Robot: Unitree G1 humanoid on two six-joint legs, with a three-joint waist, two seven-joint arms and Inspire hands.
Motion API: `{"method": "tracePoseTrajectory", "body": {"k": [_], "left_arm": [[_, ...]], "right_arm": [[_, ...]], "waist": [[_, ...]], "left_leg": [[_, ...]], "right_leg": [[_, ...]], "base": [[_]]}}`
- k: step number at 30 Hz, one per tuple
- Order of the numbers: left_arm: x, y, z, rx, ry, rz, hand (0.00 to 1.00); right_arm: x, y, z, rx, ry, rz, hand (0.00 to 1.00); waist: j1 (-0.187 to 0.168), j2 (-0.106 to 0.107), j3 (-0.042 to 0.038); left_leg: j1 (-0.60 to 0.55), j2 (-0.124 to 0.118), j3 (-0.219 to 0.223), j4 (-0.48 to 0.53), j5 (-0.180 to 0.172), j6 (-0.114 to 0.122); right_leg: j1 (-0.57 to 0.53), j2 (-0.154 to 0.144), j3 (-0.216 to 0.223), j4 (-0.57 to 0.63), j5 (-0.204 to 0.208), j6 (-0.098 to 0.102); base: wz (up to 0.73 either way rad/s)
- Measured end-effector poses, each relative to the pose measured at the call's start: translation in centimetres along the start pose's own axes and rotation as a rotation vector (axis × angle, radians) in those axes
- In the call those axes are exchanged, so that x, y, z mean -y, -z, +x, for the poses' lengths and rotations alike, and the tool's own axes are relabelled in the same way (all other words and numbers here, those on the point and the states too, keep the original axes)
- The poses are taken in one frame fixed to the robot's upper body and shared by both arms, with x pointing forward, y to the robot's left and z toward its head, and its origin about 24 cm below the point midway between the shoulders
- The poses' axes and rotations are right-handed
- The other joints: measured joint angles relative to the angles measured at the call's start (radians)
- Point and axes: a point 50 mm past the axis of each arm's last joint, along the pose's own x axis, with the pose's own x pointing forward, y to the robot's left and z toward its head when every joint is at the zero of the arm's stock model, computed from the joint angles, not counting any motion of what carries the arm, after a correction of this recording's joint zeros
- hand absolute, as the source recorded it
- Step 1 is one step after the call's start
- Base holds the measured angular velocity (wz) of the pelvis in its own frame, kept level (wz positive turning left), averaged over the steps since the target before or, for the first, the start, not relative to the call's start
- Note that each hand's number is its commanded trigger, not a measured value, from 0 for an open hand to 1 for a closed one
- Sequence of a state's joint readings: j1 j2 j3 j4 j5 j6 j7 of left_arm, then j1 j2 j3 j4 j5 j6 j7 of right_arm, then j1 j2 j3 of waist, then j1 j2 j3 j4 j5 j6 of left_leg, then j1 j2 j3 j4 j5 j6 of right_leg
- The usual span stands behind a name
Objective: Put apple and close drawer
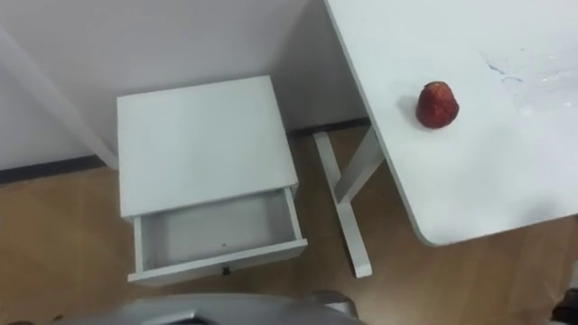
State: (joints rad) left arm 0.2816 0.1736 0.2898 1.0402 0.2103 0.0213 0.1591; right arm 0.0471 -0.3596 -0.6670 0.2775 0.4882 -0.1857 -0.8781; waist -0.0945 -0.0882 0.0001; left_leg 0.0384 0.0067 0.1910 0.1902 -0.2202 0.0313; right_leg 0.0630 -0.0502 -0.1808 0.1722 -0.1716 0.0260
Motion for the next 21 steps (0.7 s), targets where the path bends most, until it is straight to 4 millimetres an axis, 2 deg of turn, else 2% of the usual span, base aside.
{"method": "tracePoseTrajectory", "body": {"k": [4,6,7,10,16,21], "left_arm": [[0.2,-0.5,0.1,0.02,0.019,0.015,0.0],[0.2,-0.4,0.0,0.017,0.028,0.017,0.0],[0.2,-0.4,0.0,0.017,0.032,0.016,0.0],[0.2,-0.4,0.0,0.022,0.039,0.021,0.0],[0.2,0.0,-0.1,0.018,0.041,0.038,0.0],[0.2,0.6,-0.2,0.01,0.045,0.048,0.0]], "right_arm": [[-2.2,-0.3,-1.3,0.074,-0.171,-0.071,0.0],[-3.1,-0.1,-2.0,0.106,-0.262,-0.118,0.0],[-3.6,0.1,-2.6,0.125,-0.326,-0.154,0.0],[-5.0,1.0,-4.1,0.129,-0.493,-0.238,0.0],[-5.8,1.6,-5.2,0.169,-0.657,-0.344,0.0],[-6.7,2.0,-6.4,0.239,-0.798,-0.446,0.0]], "waist": [[0.02,-0.001,0.001],[0.025,-0.004,0.0034],[0.044,-0.005,0.0061],[0.051,-0.015,0.0107],[0.078,-0.018,0.0085],[0.075,-0.005,0.0034]], "left_leg": [[-0.01,0.0,-0.002,0.003,0.001,0.0],[-0.011,0.0,-0.003,0.006,0.001,0.0],[-0.008,0.001,0.001,0.004,0.001,0.0],[-0.004,0.001,-0.002,0.004,0.001,-0.001],[0.005,0.001,-0.003,0.004,0.001,0.0],[0.008,0.001,-0.005,0.005,0.001,-0.001]], "right_leg": [[-0.009,-0.001,-0.003,-0.001,0.0,0.0],[-0.009,-0.001,-0.009,-0.001,0.0,0.0],[-0.01,0.0,-0.006,-0.001,0.0,0.0],[-0.007,0.0,-0.007,-0.002,0.0,0.0],[0.008,-0.003,-0.017,-0.005,0.0,0.0],[0.015,-0.002,-0.016,-0.005,0.0,0.0]], "base": [[0.04],[0.05],[-0.07],[-0.01],[0.05],[0.0]]}}
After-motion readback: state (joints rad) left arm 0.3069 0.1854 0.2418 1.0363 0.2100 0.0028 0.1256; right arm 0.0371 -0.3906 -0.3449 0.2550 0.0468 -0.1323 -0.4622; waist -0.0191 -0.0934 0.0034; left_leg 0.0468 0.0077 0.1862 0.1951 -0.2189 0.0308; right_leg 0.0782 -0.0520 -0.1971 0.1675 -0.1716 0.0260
